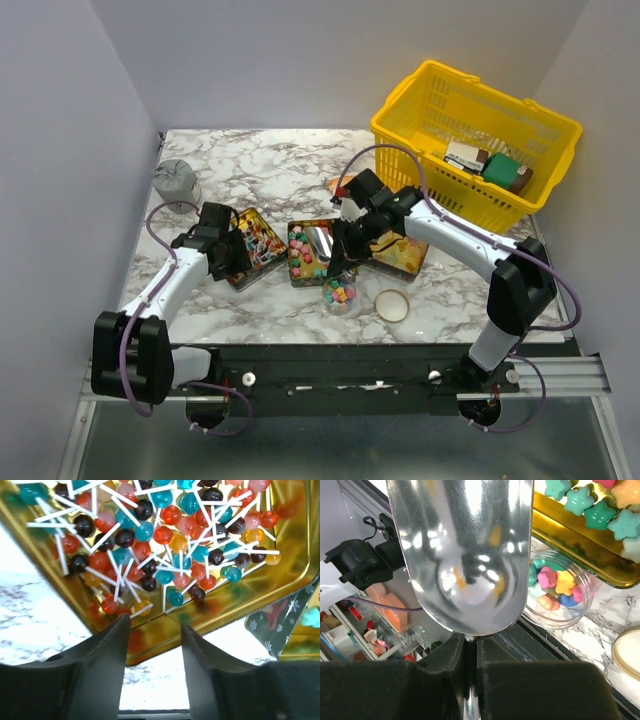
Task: Pack the candies
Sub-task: Move the storage box to the center of the board.
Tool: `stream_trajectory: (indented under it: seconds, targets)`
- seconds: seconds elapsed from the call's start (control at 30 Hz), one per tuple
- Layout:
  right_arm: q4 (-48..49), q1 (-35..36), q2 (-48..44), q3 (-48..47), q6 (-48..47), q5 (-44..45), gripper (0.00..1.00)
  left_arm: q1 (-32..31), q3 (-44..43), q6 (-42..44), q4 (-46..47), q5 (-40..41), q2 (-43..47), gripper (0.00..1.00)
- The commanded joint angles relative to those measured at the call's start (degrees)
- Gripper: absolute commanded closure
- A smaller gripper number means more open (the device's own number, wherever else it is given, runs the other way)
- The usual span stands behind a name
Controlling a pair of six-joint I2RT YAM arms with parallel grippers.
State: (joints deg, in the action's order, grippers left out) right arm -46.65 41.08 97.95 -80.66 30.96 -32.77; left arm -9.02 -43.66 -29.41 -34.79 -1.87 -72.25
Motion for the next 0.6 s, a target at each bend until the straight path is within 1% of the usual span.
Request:
stream_trajectory:
  seconds: [0.0, 0.1, 0.27, 0.37, 0.47, 0.57]
  targets:
    - [-1.69, 0.76, 0.40, -2.04, -0.81, 1.13, 0.99, -0.21, -4.06, -1.09, -3.97, 8.09, 4.13, 0.29]
    - [-1.77, 0.67, 0.05, -1.96, -0.81, 1.48, 0.99, -0.12, -6.70, -2.05, -5.81, 13.37, 4.92, 0.22]
    - [-1.60, 0.84, -0.31, -1.34, -0.55, 1.75, 0.99, 0.57, -7.76, -4.16, -9.59, 18.91, 3.26, 0.20]
    - [-1.25, 0.84, -0.48, -0.99, -0.55, 1.49, 0.99, 2.15, -6.44, -4.87, -10.30, 19.27, 2.29, 0.21]
    - [-1.25, 0.84, -0.31, -1.08, -0.81, 1.84, 0.99, 3.56, -5.13, -5.13, -10.13, 17.87, 0.71, 0.22]
    - [-1.51, 0.84, -0.31, -1.08, -1.08, 2.10, 0.99, 4.80, -3.81, -4.78, -8.47, 15.32, -0.70, 0.27]
